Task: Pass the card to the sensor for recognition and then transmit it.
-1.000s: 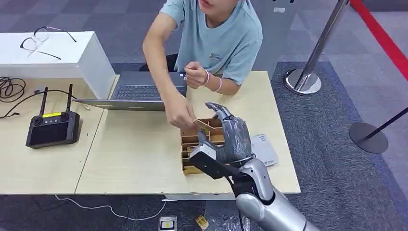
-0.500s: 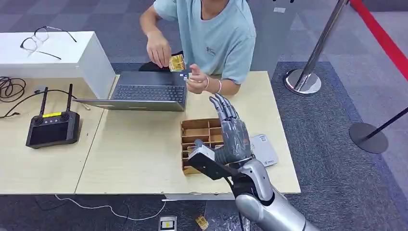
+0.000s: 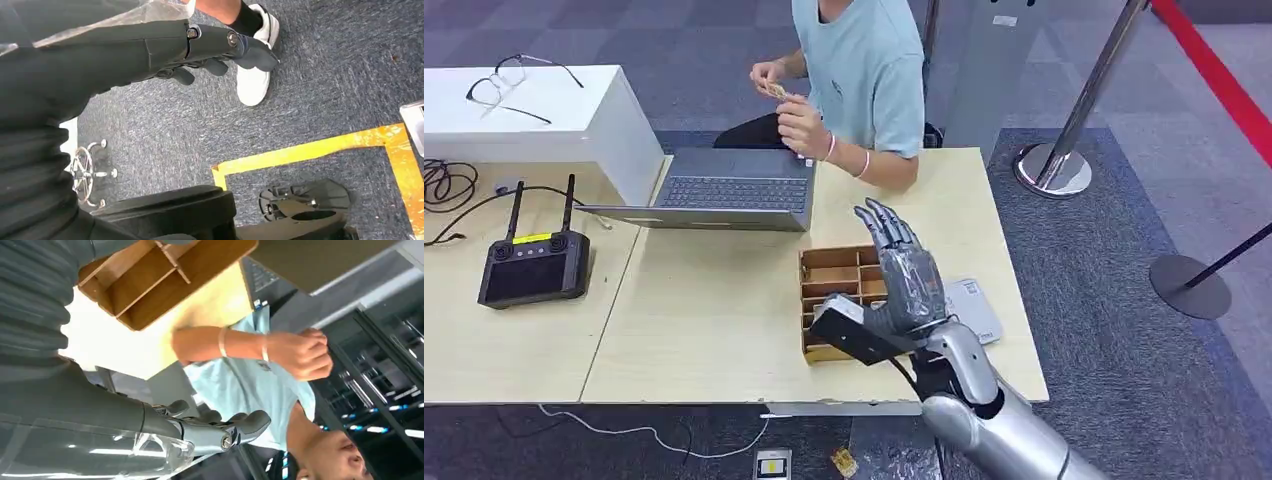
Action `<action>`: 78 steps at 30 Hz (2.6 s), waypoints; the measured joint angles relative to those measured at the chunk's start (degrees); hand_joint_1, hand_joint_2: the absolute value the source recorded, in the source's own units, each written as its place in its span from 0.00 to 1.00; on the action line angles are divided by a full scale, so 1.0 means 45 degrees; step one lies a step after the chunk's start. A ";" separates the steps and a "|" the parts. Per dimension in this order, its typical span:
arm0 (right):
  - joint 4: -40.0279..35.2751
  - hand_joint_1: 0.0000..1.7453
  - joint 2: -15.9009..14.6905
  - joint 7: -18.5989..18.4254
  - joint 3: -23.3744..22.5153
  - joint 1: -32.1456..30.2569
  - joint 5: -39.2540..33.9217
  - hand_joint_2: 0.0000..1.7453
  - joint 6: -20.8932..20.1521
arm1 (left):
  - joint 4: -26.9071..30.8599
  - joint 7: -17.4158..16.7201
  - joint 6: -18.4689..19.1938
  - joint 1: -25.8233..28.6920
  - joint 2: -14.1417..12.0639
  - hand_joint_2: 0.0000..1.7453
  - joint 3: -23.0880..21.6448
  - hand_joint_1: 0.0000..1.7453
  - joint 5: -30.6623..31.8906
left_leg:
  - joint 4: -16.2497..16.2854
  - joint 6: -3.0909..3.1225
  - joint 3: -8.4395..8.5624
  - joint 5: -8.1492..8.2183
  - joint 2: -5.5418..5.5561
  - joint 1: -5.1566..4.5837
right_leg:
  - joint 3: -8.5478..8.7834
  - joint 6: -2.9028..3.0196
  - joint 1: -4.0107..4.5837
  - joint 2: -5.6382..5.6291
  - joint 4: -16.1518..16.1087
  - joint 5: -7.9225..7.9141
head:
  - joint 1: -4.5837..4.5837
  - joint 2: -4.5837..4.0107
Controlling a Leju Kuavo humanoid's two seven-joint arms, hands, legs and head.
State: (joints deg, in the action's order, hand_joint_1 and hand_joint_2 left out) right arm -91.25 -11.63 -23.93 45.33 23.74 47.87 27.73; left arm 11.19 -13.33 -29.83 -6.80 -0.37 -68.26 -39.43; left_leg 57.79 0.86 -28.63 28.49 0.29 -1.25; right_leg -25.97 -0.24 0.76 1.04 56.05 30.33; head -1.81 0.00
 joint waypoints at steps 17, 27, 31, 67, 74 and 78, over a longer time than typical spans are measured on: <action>0.0549 0.00 -0.0816 -0.1637 0.0432 0.0978 -0.0340 1.00 -0.3988 | 0.0000 0.0029 0.0121 -0.0001 0.0034 1.00 0.0000 0.00 0.0019 | 0.0001 0.0000 -0.0001 0.0000 0.0000 0.0000 | -0.0001 0.0000 0.0000 0.0000 0.0000 0.0000 | 0.0000 0.0000; 0.0665 0.00 -0.1010 -0.1593 0.0874 0.1036 -0.0374 1.00 -0.4002 | 0.0000 0.0029 0.0117 0.0000 0.0049 1.00 0.0000 0.00 0.0000 | 0.0001 0.0000 0.0001 0.0000 0.0001 0.0000 | -0.0001 0.0000 0.0000 0.0000 0.0000 0.0000 | 0.0004 0.0000; 0.0665 0.02 -0.1020 -0.1593 0.0913 0.1037 -0.0374 1.00 -0.3987 | 0.0000 0.0025 0.0117 -0.0001 0.0049 1.00 0.0000 0.00 0.0000 | 0.0001 0.0000 0.0001 0.0000 0.0001 0.0001 | -0.0001 0.0000 0.0000 0.0000 0.0000 0.0000 | 0.0000 0.0000; 0.0879 0.25 -0.1248 -0.1311 0.0942 0.0713 -0.0228 1.00 -0.2564 | 0.0000 0.0024 0.0097 0.0002 0.0053 1.00 0.0000 0.00 0.0000 | 0.0002 0.0000 0.0002 0.0000 0.0000 0.0000 | -0.0002 0.0000 -0.0001 0.0000 0.0000 0.0000 | 0.0000 0.0000; 0.1034 0.27 -0.1258 -0.1258 0.0894 0.0571 -0.0228 1.00 -0.2263 | 0.0000 0.0024 0.0093 0.0002 0.0049 1.00 0.0000 0.00 -0.0010 | 0.0002 0.0000 0.0000 0.0000 0.0000 0.0000 | -0.0002 0.0000 0.0000 0.0000 0.0000 0.0000 | 0.0000 0.0000; 0.1107 0.41 -0.1258 -0.1195 0.0855 0.0461 -0.0233 1.00 -0.2156 | 0.0000 -0.0039 0.0097 0.0002 0.0049 1.00 0.0000 0.00 -0.0010 | 0.0002 0.0000 0.0000 0.0000 0.0001 0.0000 | -0.0003 0.0000 -0.0001 0.0000 0.0000 0.0000 | 0.0000 0.0000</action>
State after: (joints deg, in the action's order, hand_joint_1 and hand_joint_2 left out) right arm -86.27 -17.29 -29.31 49.18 25.82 46.82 18.03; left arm 11.19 -13.51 -29.40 -6.79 -0.15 -68.26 -39.47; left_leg 57.80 0.86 -28.63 28.49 0.29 -1.25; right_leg -25.98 -0.24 0.76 1.04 56.05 30.33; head -1.81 0.00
